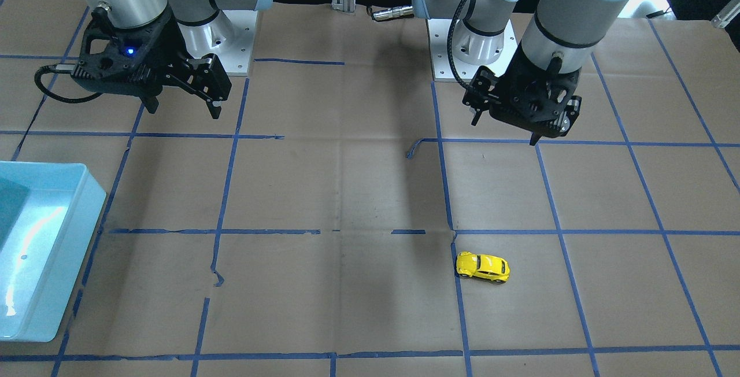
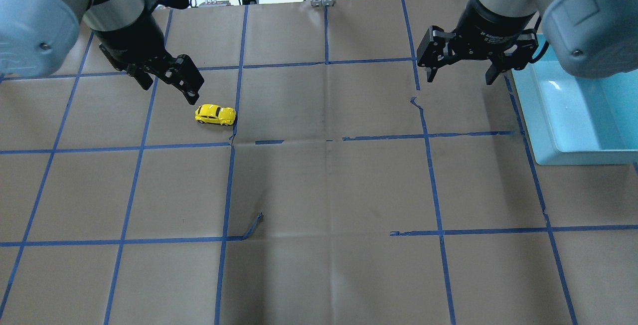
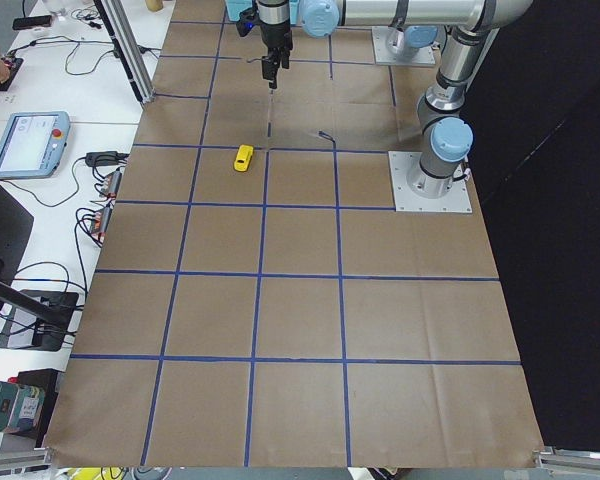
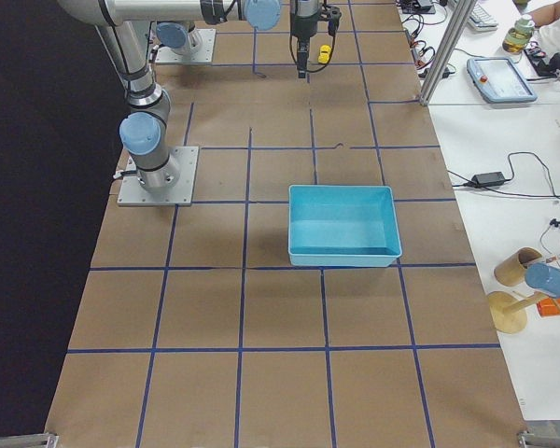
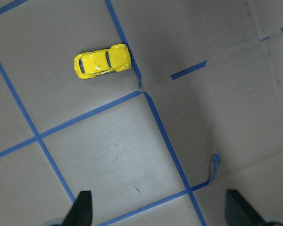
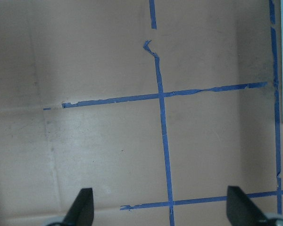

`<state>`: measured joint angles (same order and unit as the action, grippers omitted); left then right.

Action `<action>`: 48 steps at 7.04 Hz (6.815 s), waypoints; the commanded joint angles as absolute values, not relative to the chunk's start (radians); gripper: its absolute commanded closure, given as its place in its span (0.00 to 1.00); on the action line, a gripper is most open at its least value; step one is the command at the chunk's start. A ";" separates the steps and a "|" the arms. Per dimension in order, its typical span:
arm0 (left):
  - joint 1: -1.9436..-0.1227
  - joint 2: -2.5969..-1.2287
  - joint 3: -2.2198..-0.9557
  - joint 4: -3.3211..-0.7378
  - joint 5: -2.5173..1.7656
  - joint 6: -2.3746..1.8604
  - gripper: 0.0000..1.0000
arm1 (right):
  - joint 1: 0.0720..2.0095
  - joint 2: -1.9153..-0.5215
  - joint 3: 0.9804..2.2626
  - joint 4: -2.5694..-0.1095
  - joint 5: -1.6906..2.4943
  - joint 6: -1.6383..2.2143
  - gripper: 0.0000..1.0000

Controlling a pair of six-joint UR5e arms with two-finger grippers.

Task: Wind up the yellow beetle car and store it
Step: 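Lower the left gripper down over the yellow beetle car, then close the left gripper on the yellow beetle car, then drag the held car backward along the table toward the robot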

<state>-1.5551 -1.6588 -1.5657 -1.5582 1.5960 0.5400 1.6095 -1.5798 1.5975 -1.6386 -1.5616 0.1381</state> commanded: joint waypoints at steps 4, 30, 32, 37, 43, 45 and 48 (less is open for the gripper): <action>-1.516 -1.880 -1.743 -1.118 1.623 1.389 0.03 | 1.611 -1.577 1.597 -1.643 -1.562 0.138 0.00; -1.470 -2.085 -1.756 -0.796 1.542 1.683 0.96 | 1.617 -1.574 1.608 -1.660 -1.555 0.137 0.00; -1.468 -2.083 -1.759 -0.796 1.543 1.687 0.96 | 1.617 -1.574 1.608 -1.660 -1.555 0.137 0.00; -1.418 -2.082 -1.773 -0.792 1.542 1.710 0.96 | 1.617 -1.580 1.605 -1.660 -1.548 0.138 0.00; -1.381 -2.077 -1.781 -0.784 1.542 1.761 0.96 | 1.618 -1.582 1.600 -1.661 -1.543 0.153 0.00; -1.367 -2.075 -1.778 -0.784 1.542 1.779 0.96 | 1.618 -1.580 1.600 -1.663 -1.543 0.153 0.00; -1.345 -2.083 -1.779 -0.784 1.539 1.795 0.96 | 1.618 -1.582 1.600 -1.661 -1.542 0.153 0.00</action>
<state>-1.3531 -2.0798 -1.7779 -0.7837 1.5394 1.7896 1.6183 -1.5813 1.6000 -1.6618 -1.5428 0.1533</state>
